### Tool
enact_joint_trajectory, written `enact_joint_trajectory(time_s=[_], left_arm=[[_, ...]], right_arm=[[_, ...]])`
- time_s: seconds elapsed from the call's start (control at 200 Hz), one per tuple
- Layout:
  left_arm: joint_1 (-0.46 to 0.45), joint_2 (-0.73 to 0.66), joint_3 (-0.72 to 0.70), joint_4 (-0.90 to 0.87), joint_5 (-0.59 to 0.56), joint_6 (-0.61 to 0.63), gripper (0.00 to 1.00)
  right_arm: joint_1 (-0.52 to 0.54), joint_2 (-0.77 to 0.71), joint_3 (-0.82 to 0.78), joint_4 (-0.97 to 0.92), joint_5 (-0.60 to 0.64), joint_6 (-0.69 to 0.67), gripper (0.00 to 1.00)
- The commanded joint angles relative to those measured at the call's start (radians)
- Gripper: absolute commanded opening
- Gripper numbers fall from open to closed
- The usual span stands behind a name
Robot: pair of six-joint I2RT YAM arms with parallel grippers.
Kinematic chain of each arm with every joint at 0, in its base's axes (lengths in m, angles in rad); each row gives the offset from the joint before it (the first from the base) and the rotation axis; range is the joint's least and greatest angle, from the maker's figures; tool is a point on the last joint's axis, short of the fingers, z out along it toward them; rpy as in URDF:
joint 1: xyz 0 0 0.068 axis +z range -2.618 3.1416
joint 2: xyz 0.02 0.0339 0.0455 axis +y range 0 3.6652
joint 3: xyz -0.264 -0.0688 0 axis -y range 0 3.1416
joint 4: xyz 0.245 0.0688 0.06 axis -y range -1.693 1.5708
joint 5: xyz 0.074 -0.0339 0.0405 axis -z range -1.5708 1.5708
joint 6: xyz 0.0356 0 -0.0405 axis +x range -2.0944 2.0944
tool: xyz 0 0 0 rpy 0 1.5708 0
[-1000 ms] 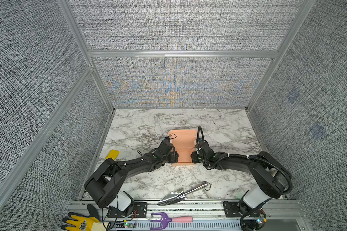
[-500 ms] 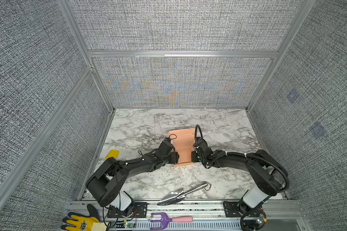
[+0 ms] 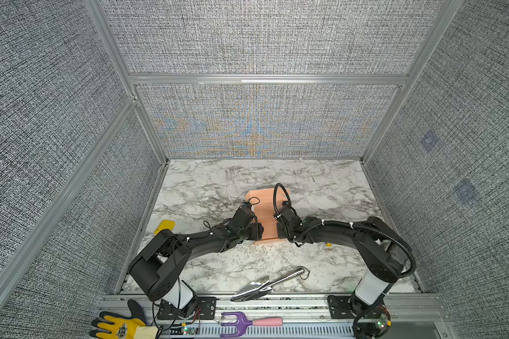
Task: Assemble paper box
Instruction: Place the paper box at the center of the table.
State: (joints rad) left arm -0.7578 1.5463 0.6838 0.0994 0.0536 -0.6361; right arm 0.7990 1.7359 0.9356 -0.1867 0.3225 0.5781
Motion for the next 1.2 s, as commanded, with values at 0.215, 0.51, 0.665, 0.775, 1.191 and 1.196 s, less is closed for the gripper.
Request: enact_joint_trajectory(time_s=[0.215,0.51,0.665,0.775,1.191,1.196], left_arm=[[-0.002,-0.009,-0.009,0.023,0.008,0.007,0.63],[-0.004,-0.016,-0.016,0.03,0.005,0.005,0.64],[-0.009,-0.037,0.009,-0.002,-0.018,0.033,0.77],[-0.009,-0.055,0.032,-0.016,-0.029,0.056,0.84],[-0.035,-0.094,0.036,-0.018,-0.054,0.087,0.99],[-0.035,-0.096,0.036,-0.018,-0.055,0.087,0.99]], right_arm=[[0.008,-0.136,-0.036,0.001,0.017,0.002,0.51],[0.003,-0.213,-0.057,0.016,0.001,0.011,0.6],[-0.004,-0.305,-0.101,-0.04,0.061,0.029,0.6],[-0.016,-0.405,-0.144,-0.127,0.119,0.052,0.6],[-0.227,-0.737,-0.39,-0.364,0.136,0.158,0.6],[-0.231,-0.738,-0.392,-0.363,0.132,0.158,0.6]])
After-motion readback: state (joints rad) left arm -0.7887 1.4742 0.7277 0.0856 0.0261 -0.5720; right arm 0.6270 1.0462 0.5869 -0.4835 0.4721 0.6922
